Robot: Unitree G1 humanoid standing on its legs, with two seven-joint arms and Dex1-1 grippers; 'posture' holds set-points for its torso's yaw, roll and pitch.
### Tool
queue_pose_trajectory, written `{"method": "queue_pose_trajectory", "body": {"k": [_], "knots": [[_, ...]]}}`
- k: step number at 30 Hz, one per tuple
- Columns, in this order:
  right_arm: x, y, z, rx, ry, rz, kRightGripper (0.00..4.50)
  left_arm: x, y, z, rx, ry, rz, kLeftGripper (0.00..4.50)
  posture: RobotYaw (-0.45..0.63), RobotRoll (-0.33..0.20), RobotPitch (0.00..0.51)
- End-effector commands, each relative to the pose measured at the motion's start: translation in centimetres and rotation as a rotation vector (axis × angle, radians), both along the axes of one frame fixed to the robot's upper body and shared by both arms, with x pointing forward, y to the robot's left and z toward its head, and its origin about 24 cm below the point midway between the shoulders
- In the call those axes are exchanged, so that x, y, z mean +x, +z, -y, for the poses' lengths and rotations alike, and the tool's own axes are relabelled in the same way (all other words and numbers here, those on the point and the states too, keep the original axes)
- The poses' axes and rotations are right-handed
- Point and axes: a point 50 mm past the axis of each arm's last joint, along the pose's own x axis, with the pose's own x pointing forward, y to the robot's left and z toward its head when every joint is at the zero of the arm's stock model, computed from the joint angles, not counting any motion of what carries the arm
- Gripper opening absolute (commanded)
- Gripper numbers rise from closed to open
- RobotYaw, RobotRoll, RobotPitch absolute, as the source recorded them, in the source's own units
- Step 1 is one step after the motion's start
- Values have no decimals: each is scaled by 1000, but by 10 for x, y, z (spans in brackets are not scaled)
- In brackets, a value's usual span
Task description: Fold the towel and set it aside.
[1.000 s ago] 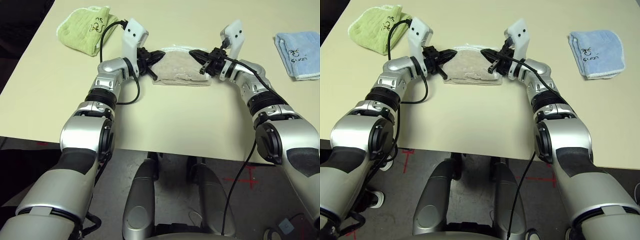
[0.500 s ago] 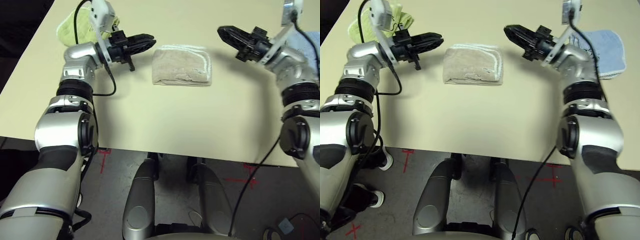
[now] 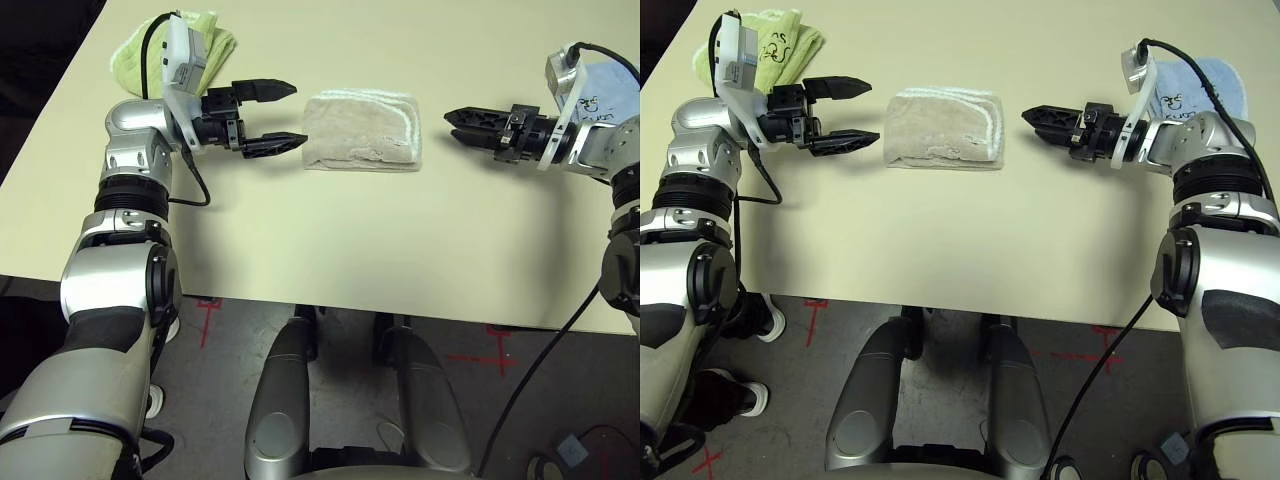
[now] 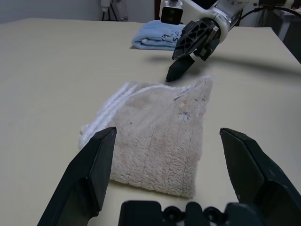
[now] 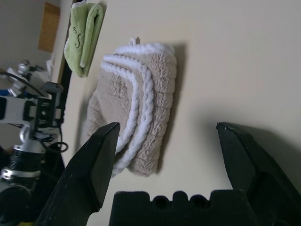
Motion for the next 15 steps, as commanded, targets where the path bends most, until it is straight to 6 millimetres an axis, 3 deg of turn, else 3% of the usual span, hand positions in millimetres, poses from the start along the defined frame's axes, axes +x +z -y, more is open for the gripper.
{"method": "queue_pose_trajectory", "body": {"k": [1,8,15], "knots": [[-5,-17,-2,15,8,-133,4500,-3,-4,0,30,-24,4,4464,128,0,365],[-6,-27,-19,33,66,-196,4500,-4,-5,0,39,-37,-2,4464,146,0,371],[3,-38,-61,32,125,-221,4500,-4,-7,2,38,-41,-5,4464,144,0,373]]}}
